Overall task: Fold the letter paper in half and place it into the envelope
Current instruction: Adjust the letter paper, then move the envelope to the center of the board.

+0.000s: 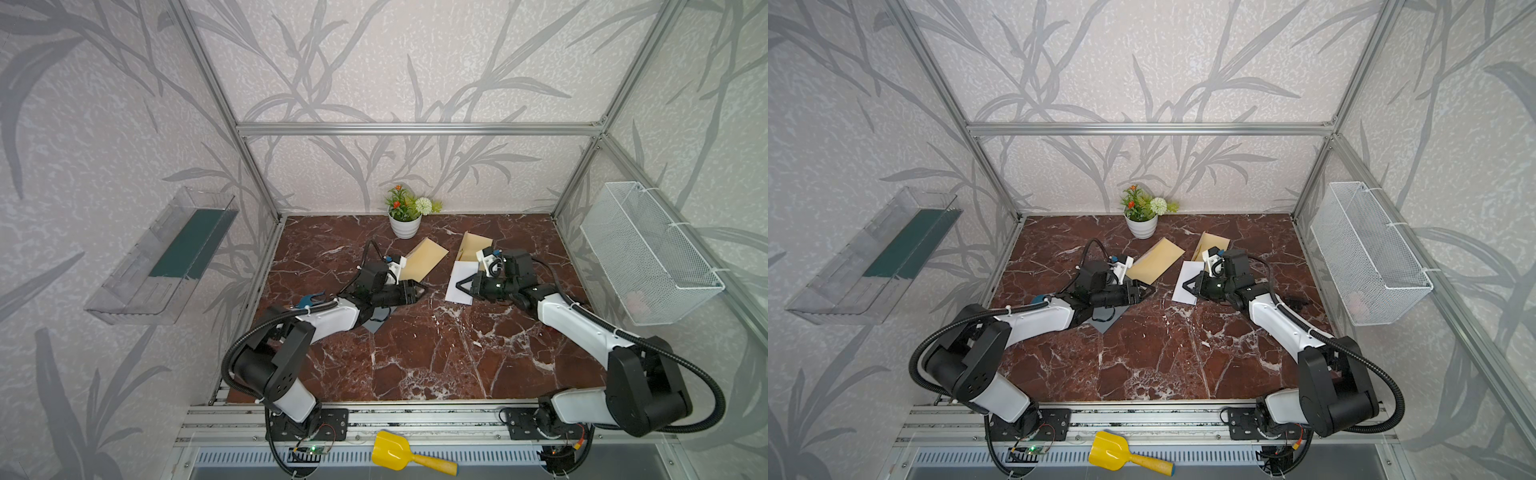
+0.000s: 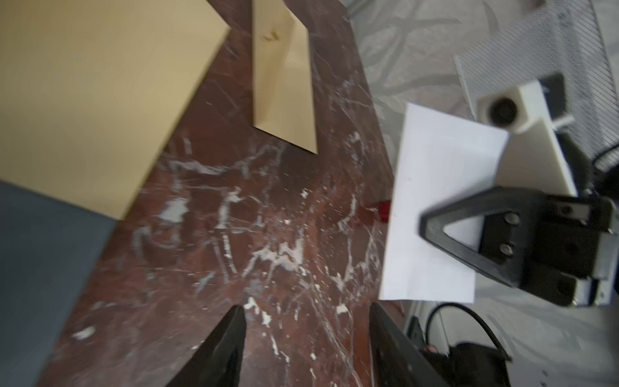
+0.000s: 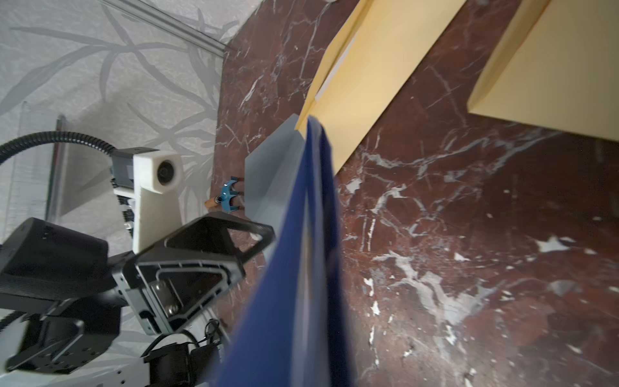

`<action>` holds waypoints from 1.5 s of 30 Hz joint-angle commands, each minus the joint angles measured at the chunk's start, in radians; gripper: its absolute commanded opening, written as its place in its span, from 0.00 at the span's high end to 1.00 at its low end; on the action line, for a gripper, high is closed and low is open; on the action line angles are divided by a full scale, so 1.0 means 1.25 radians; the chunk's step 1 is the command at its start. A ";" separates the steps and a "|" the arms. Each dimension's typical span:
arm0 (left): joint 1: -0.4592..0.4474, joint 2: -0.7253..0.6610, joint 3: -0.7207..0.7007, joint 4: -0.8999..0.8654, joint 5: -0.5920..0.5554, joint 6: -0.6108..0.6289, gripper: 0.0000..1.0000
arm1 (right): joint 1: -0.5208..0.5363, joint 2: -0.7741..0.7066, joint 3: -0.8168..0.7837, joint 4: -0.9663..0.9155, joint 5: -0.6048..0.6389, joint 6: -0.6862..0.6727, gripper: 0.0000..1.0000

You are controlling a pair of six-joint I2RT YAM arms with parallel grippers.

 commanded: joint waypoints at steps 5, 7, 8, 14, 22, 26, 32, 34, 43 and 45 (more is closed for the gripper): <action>0.054 0.026 0.026 -0.211 -0.274 0.064 0.39 | 0.001 -0.030 -0.005 -0.093 0.072 -0.066 1.00; 0.055 0.056 0.040 -0.217 -0.269 0.069 0.39 | 0.000 -0.028 -0.006 -0.092 0.074 -0.067 1.00; 0.055 0.070 0.042 -0.214 -0.266 0.069 0.39 | 0.001 -0.029 -0.006 -0.093 0.076 -0.071 1.00; 0.057 0.133 0.034 -0.190 -0.252 0.048 0.40 | 0.000 -0.025 -0.003 -0.101 0.088 -0.083 1.00; 0.046 0.149 -0.027 -0.118 -0.184 0.011 0.43 | 0.002 -0.014 0.003 -0.094 0.089 -0.085 1.00; 0.002 0.137 -0.043 -0.130 -0.182 0.009 0.45 | 0.001 -0.003 0.006 -0.088 0.088 -0.083 1.00; -0.100 0.137 -0.059 -0.139 -0.183 -0.006 0.46 | 0.000 0.006 0.002 -0.076 0.086 -0.073 1.00; -0.134 0.137 -0.072 -0.118 -0.182 -0.021 0.46 | 0.001 0.004 -0.002 -0.078 0.090 -0.074 1.00; -0.214 0.172 0.021 -0.115 -0.127 0.003 0.49 | 0.001 -0.015 -0.008 -0.087 0.102 -0.071 1.00; -0.219 0.140 0.045 -0.149 -0.127 0.019 0.49 | 0.001 -0.022 -0.007 -0.094 0.107 -0.075 1.00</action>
